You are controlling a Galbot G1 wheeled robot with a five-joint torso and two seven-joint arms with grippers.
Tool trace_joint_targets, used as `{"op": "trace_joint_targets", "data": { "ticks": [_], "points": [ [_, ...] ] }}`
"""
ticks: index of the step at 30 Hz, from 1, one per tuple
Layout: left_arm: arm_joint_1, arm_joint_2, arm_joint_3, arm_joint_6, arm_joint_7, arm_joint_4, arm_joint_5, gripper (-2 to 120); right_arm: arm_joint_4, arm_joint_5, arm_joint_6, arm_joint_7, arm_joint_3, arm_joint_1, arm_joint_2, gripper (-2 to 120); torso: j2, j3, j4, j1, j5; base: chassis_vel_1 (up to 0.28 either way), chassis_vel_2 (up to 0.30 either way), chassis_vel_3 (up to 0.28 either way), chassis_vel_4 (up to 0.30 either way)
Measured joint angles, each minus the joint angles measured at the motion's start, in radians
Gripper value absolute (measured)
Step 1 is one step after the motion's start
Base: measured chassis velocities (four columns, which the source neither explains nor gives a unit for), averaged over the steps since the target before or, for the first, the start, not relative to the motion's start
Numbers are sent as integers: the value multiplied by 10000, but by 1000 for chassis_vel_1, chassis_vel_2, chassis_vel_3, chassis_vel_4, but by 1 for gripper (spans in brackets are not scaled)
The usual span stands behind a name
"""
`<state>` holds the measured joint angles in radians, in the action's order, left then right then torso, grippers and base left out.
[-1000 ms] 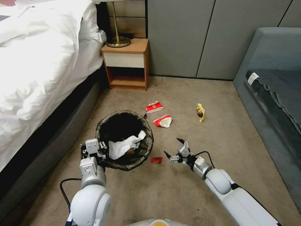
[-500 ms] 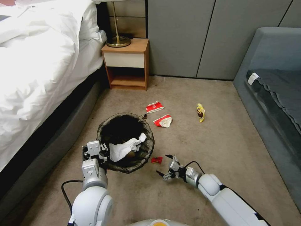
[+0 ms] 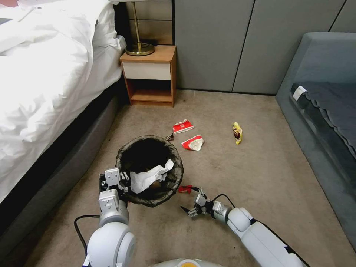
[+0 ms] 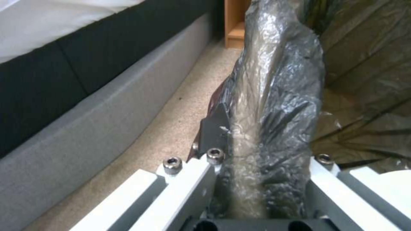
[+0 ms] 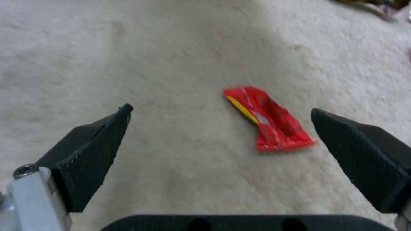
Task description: Pick up the trash bin, then pick up the garbage from the floor and place it into the trash bin.
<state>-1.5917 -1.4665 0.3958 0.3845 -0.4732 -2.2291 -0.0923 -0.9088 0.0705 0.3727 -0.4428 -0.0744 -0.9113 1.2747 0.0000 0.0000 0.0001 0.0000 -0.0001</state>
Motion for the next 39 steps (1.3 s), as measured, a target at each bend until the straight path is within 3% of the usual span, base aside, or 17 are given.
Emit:
{"op": "trace_joint_targets", "data": {
  "ticks": [12, 39],
  "points": [
    [-129, -37, -15, -57, 12, -46, 97, 0, 1762, 22, 318, 232, 589, 805, 739, 100, 0, 0, 0, -1, 1, 0, 0, 0, 0],
    [-261, -107, -44, -128, 31, -112, 233, 0, 3111, -71, 328, 291, 834, 1651, 1529, 100, 0, 0, 0, -1, 1, 0, 0, 0, 0]
  ]
}}
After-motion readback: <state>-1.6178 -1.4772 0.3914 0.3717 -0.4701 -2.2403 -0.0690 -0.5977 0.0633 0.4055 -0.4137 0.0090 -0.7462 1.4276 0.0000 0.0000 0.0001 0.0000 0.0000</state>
